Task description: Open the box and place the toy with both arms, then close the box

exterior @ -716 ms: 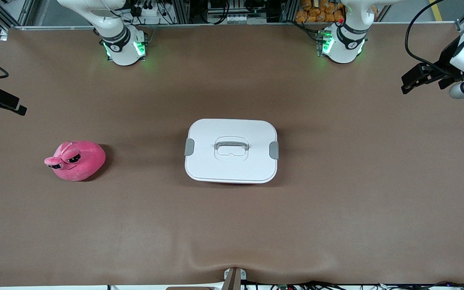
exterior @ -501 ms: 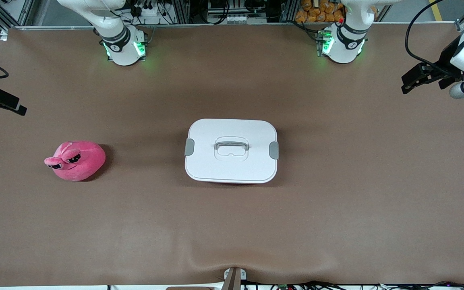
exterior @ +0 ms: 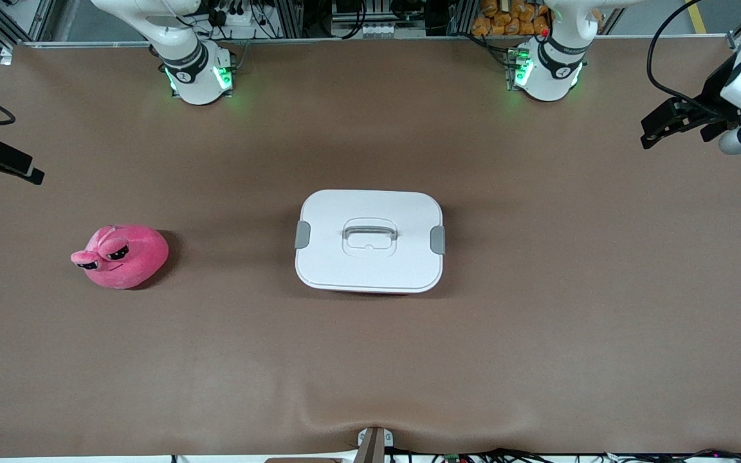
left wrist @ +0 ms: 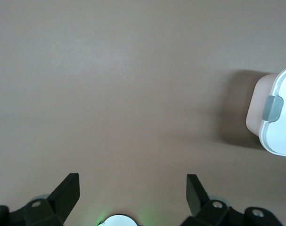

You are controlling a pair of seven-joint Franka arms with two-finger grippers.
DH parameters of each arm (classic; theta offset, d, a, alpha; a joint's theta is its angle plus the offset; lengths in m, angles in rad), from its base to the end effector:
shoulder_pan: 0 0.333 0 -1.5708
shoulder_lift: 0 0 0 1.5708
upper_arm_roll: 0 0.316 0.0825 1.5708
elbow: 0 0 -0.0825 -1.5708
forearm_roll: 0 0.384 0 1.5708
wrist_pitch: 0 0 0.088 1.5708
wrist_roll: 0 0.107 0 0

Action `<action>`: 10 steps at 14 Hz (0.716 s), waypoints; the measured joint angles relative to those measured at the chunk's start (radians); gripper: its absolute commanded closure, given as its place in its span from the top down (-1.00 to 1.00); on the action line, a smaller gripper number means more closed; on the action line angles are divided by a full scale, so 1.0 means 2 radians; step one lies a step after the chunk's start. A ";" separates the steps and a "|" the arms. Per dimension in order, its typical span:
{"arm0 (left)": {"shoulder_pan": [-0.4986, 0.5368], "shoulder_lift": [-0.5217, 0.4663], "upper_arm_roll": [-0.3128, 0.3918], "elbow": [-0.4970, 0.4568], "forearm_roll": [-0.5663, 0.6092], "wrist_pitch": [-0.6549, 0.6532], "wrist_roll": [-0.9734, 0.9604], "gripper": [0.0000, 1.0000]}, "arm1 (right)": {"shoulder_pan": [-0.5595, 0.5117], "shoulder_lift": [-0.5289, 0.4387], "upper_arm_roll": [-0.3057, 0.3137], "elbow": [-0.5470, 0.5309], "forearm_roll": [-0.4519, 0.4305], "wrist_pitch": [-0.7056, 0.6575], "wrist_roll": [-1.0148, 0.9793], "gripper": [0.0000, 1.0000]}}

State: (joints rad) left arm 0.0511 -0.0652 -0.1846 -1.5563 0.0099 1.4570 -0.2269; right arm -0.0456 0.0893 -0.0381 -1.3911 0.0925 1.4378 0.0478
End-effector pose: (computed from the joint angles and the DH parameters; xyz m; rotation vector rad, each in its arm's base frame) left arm 0.5176 -0.0720 0.6560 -3.1099 -0.1477 0.0478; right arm 0.5676 -0.0356 0.6471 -3.0461 0.1847 0.0625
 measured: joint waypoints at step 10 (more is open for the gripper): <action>0.000 0.003 0.000 0.000 0.000 -0.001 0.000 1.00 | -0.040 0.002 -0.010 -0.002 0.000 -0.044 0.001 1.00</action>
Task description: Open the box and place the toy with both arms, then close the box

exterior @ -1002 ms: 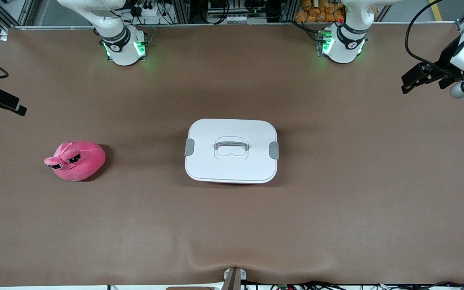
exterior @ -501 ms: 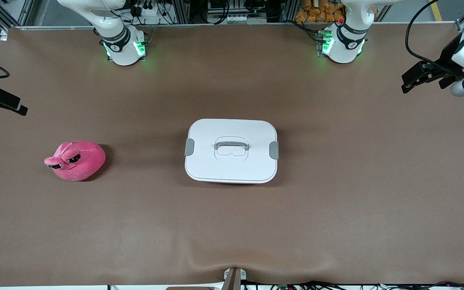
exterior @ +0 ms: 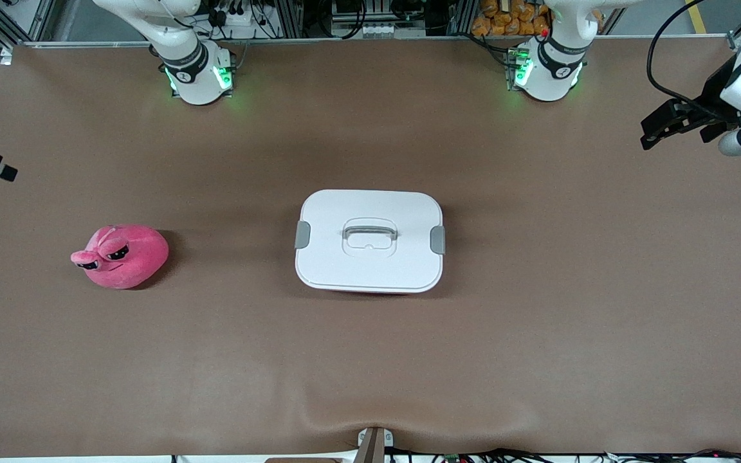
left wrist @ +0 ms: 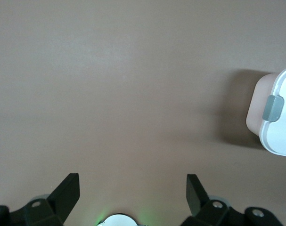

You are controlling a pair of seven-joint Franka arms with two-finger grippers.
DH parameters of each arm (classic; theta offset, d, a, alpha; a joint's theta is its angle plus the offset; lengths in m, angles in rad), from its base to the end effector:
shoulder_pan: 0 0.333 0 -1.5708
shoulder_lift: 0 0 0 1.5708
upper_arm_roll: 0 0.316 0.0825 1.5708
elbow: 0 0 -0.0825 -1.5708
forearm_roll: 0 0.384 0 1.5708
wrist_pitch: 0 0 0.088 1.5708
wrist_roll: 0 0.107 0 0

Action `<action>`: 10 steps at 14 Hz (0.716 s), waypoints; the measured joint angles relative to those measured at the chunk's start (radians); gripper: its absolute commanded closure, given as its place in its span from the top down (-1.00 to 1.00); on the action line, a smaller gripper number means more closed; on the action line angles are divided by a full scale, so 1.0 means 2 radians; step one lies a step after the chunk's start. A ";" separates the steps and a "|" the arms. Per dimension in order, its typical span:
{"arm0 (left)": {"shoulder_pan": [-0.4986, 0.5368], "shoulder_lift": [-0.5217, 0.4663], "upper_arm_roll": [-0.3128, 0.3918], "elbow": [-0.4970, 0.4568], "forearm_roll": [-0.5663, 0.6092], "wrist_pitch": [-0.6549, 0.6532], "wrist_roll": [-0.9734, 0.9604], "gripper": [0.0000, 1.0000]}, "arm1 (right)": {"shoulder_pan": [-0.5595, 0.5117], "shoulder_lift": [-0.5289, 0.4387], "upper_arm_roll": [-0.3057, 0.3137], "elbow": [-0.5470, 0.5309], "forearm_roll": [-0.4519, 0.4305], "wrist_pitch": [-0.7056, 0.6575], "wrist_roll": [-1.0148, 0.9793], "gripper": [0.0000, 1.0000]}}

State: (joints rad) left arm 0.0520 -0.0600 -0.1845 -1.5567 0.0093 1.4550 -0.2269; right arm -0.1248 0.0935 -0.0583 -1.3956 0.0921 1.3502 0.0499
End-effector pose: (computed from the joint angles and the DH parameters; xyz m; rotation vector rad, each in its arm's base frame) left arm 0.5191 -0.0715 0.6530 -3.1099 -0.1491 0.0598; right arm 0.5529 -0.0890 0.6359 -3.0220 0.3326 0.2021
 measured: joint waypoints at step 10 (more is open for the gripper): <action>-0.003 0.031 -0.002 -0.004 -0.001 0.011 -0.001 1.00 | 0.028 0.015 0.008 -0.001 0.001 -0.018 -0.001 1.00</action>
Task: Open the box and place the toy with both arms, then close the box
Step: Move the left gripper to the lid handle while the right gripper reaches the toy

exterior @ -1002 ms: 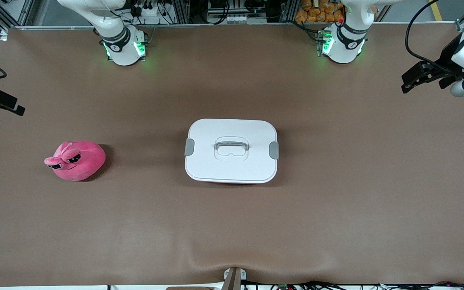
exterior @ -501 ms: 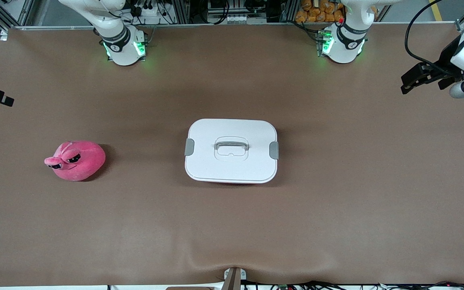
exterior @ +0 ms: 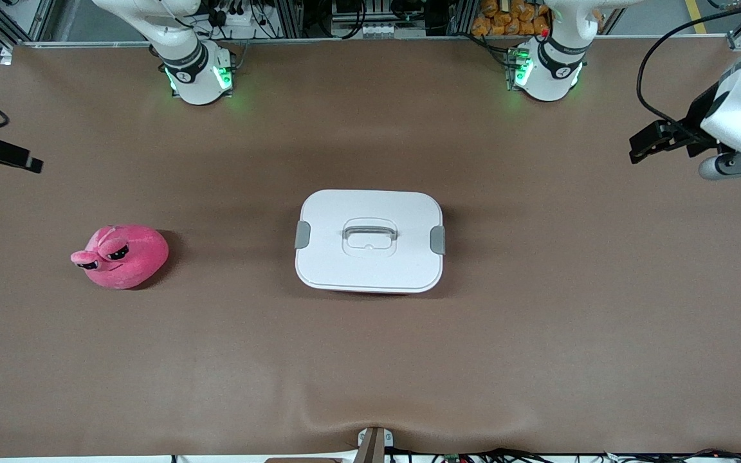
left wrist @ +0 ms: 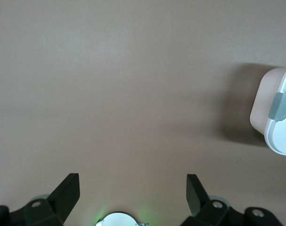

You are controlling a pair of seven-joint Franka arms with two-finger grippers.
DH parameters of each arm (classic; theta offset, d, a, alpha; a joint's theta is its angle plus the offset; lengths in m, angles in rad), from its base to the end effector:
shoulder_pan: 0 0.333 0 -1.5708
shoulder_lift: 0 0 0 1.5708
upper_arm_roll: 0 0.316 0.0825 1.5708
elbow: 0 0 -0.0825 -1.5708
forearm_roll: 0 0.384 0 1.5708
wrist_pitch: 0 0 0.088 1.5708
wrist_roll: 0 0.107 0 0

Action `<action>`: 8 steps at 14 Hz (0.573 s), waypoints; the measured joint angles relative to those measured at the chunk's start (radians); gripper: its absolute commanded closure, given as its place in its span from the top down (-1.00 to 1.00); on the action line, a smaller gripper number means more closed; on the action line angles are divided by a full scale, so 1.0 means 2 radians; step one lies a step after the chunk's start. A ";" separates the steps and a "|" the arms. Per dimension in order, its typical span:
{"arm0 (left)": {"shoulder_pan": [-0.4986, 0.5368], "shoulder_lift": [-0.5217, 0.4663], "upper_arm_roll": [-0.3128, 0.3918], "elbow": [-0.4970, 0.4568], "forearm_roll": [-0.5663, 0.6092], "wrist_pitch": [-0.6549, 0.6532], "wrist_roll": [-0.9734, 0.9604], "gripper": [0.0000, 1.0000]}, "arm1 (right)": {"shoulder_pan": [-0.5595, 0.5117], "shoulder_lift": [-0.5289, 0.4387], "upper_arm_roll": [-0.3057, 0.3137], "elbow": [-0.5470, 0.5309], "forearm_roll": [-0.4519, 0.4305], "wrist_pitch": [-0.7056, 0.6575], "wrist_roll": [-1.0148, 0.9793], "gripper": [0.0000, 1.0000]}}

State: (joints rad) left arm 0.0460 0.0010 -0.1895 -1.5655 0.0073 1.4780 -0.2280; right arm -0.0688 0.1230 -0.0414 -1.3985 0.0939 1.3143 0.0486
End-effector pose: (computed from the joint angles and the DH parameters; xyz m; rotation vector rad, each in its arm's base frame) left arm 0.5392 -0.0770 0.6187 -3.1126 -0.1321 0.1335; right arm 0.5622 -0.0487 0.6155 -3.0237 0.2190 0.3108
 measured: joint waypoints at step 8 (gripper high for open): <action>-0.017 0.049 -0.066 -0.002 -0.001 0.048 -0.147 1.00 | 0.059 0.030 0.004 -0.004 0.000 -0.001 -0.003 1.00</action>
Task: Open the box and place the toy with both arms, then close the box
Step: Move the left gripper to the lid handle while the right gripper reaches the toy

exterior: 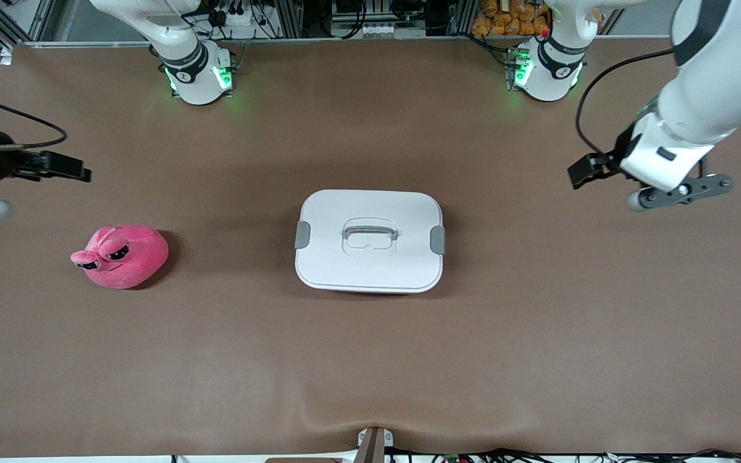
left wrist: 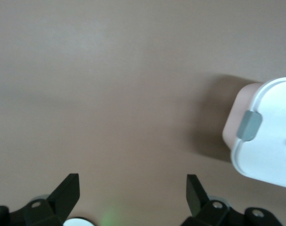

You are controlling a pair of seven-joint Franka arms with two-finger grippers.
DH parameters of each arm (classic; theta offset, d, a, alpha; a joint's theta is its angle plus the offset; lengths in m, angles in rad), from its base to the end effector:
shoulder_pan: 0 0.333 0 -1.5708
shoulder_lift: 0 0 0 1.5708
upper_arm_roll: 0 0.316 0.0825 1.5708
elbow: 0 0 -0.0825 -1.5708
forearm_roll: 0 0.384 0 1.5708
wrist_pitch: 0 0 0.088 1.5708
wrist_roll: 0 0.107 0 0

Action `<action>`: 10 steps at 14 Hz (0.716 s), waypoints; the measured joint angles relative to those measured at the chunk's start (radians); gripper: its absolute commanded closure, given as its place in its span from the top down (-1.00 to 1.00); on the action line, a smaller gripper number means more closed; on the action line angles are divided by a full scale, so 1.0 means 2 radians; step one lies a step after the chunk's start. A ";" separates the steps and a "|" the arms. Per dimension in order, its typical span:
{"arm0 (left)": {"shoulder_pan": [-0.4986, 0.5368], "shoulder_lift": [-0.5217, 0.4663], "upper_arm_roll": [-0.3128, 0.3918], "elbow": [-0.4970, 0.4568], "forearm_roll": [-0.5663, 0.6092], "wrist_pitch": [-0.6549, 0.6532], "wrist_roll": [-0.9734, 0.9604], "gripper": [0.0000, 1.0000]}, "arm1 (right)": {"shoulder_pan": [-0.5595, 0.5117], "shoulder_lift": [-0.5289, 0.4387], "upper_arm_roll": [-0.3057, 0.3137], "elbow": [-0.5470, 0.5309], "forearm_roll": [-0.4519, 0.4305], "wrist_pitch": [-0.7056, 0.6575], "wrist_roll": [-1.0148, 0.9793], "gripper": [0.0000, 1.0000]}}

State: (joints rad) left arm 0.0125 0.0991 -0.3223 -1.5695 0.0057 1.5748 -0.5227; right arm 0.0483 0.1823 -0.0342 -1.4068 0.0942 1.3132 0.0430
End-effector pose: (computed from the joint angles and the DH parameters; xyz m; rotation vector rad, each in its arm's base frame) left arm 0.5551 -0.1683 0.5719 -3.1083 -0.3318 0.1431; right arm 0.5791 0.0219 0.5779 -3.0325 0.0270 0.4245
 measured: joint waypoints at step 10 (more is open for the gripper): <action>-0.083 0.058 -0.026 0.000 0.000 0.068 -0.247 1.00 | 0.037 0.038 -0.002 -0.052 -0.046 0.033 -0.051 1.00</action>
State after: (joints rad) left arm -0.1535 0.2143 -0.3741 -1.5703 0.0063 1.7113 -1.0172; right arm 0.1231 0.2585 -0.0392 -1.5101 0.0013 1.3797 -0.0587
